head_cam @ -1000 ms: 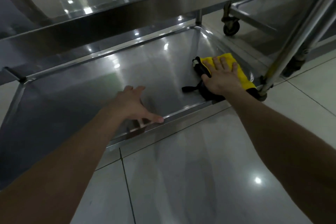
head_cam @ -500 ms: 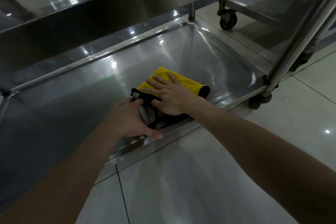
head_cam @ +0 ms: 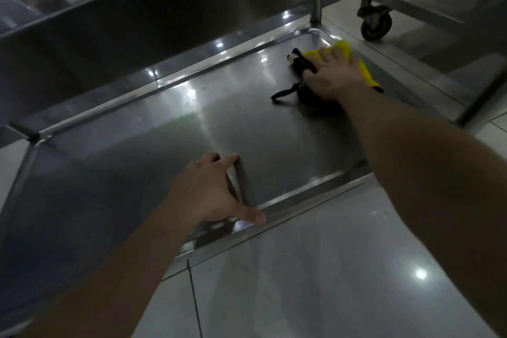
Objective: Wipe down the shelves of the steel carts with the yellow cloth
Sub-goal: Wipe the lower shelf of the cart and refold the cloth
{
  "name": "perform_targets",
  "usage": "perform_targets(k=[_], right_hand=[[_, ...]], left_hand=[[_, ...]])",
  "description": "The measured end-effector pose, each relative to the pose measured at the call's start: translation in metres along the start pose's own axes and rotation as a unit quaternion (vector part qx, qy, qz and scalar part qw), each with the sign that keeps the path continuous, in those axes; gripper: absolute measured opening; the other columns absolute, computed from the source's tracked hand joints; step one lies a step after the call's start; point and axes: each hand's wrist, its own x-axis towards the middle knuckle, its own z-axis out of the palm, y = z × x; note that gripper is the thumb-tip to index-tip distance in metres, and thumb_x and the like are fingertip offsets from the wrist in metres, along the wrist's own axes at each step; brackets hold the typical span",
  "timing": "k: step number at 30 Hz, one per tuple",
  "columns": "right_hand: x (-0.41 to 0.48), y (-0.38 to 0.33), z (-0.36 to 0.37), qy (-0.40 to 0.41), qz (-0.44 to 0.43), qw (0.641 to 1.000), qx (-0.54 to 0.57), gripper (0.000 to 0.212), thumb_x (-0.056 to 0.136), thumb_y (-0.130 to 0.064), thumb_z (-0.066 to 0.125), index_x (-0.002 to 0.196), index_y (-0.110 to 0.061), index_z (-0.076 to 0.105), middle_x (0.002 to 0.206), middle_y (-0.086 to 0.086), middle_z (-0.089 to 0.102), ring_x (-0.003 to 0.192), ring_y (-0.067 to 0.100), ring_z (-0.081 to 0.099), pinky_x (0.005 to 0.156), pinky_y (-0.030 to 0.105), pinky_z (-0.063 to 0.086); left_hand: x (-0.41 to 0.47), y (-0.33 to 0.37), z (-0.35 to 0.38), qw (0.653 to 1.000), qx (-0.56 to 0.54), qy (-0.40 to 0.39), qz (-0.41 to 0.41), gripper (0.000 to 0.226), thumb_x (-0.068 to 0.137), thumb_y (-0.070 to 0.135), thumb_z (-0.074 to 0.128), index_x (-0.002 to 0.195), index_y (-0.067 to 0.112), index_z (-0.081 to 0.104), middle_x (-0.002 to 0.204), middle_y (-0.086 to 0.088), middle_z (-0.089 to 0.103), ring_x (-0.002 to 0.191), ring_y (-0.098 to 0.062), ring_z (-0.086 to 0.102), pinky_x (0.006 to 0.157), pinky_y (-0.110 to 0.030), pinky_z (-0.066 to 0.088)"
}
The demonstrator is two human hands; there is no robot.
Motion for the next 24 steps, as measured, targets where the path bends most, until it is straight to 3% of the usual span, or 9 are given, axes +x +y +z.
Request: perform_targets(k=[3,9,12,15,20,22,24], right_hand=[[-0.004,0.002,0.002,-0.006,0.025,1.000,-0.011,0.073,0.103,-0.059,0.022,0.171,-0.031,0.017,0.180,0.004,0.008,0.166,0.028,0.002,0.130,0.064,-0.006],[-0.083,-0.113,0.022,-0.030,-0.230,0.972,-0.025,0.065,0.108,-0.055,0.033,0.169,-0.045,0.016,0.180,-0.001,0.009,0.166,0.021,0.006,0.132,0.056,-0.003],[-0.113,-0.124,0.031,-0.062,-0.283,0.957,-0.018,0.064,0.107,-0.052,0.037,0.168,-0.049,0.018,0.180,-0.007,0.004,0.167,0.017,0.001,0.132,0.054,-0.005],[-0.107,-0.070,0.019,-0.041,-0.232,0.972,-0.002,0.064,0.109,-0.048,0.040,0.169,-0.046,0.019,0.180,-0.009,0.006,0.166,0.015,0.002,0.133,0.048,-0.002],[-0.109,0.069,-0.003,-0.001,-0.018,1.000,-0.008,0.063,0.110,-0.051,0.035,0.169,-0.046,0.014,0.181,-0.005,0.005,0.167,0.018,0.000,0.133,0.050,-0.005],[-0.120,0.078,-0.004,0.003,0.011,1.000,-0.014,0.064,0.110,-0.051,0.032,0.170,-0.043,0.014,0.181,-0.002,0.006,0.167,0.020,0.001,0.133,0.052,-0.006],[-0.138,0.048,0.004,0.011,-0.012,1.000,-0.011,0.064,0.110,-0.050,0.033,0.171,-0.039,0.017,0.181,0.002,0.010,0.167,0.023,0.004,0.132,0.055,-0.004]], left_hand=[[-0.001,0.004,-0.001,1.000,-0.004,0.001,0.000,0.166,0.019,0.111,0.058,0.168,0.046,0.023,0.168,0.005,0.035,0.153,-0.030,0.040,0.119,-0.047,0.043],[-0.001,0.009,-0.005,1.000,-0.020,0.008,-0.004,0.160,0.020,0.107,0.068,0.165,0.048,0.031,0.162,0.004,0.044,0.148,-0.029,0.047,0.112,-0.042,0.046],[0.001,0.009,-0.005,1.000,-0.013,-0.001,-0.010,0.161,0.021,0.109,0.067,0.165,0.046,0.031,0.163,0.004,0.043,0.149,-0.029,0.046,0.112,-0.044,0.046],[0.003,0.008,-0.005,1.000,-0.015,-0.015,-0.014,0.169,0.017,0.113,0.060,0.168,0.046,0.024,0.171,0.002,0.033,0.155,-0.029,0.040,0.120,-0.044,0.041],[0.005,0.007,-0.001,0.999,-0.029,-0.006,-0.017,0.172,0.013,0.113,0.062,0.168,0.047,0.023,0.174,0.002,0.031,0.158,-0.030,0.035,0.123,-0.049,0.038],[0.006,0.005,0.003,0.999,-0.037,0.005,-0.027,0.171,0.011,0.112,0.063,0.167,0.051,0.025,0.175,0.005,0.029,0.159,-0.030,0.032,0.125,-0.053,0.037],[0.004,0.005,0.005,0.998,-0.052,0.004,-0.034,0.169,0.012,0.110,0.066,0.166,0.053,0.025,0.177,0.006,0.025,0.162,-0.030,0.027,0.127,-0.061,0.031]])
